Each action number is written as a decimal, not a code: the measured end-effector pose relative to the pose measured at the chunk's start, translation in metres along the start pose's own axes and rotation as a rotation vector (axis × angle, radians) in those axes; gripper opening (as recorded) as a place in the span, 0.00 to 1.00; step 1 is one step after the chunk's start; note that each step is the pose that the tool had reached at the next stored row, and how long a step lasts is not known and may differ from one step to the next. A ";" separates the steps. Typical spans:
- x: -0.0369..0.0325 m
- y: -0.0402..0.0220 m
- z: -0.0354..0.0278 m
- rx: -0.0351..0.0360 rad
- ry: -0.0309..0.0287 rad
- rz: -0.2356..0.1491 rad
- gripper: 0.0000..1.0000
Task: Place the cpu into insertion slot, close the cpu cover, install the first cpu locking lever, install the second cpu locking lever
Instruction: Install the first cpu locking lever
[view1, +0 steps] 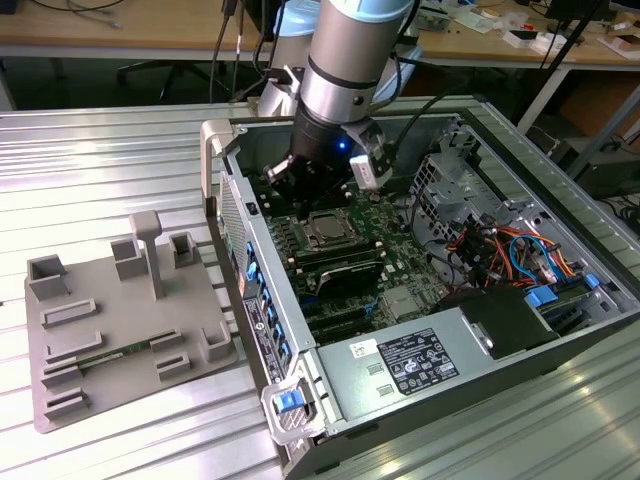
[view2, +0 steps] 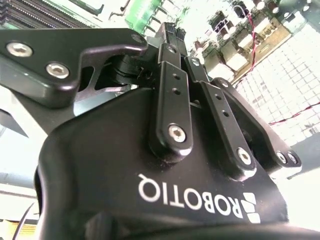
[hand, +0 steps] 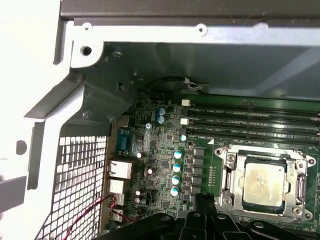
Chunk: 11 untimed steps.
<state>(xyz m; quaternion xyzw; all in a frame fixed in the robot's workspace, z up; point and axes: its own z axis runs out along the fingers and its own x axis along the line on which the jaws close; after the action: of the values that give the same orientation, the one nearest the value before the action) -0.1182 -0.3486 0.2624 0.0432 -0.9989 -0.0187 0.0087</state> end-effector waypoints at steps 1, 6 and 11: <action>-0.0001 0.0047 0.0002 0.0005 0.0000 0.000 0.11; -0.0006 0.0167 -0.0041 0.0016 0.0000 0.000 0.11; -0.0016 0.0290 -0.0040 0.0014 0.0001 0.000 0.11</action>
<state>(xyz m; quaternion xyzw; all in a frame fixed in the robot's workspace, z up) -0.1190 -0.3198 0.2675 0.0432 -0.9989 -0.0180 0.0087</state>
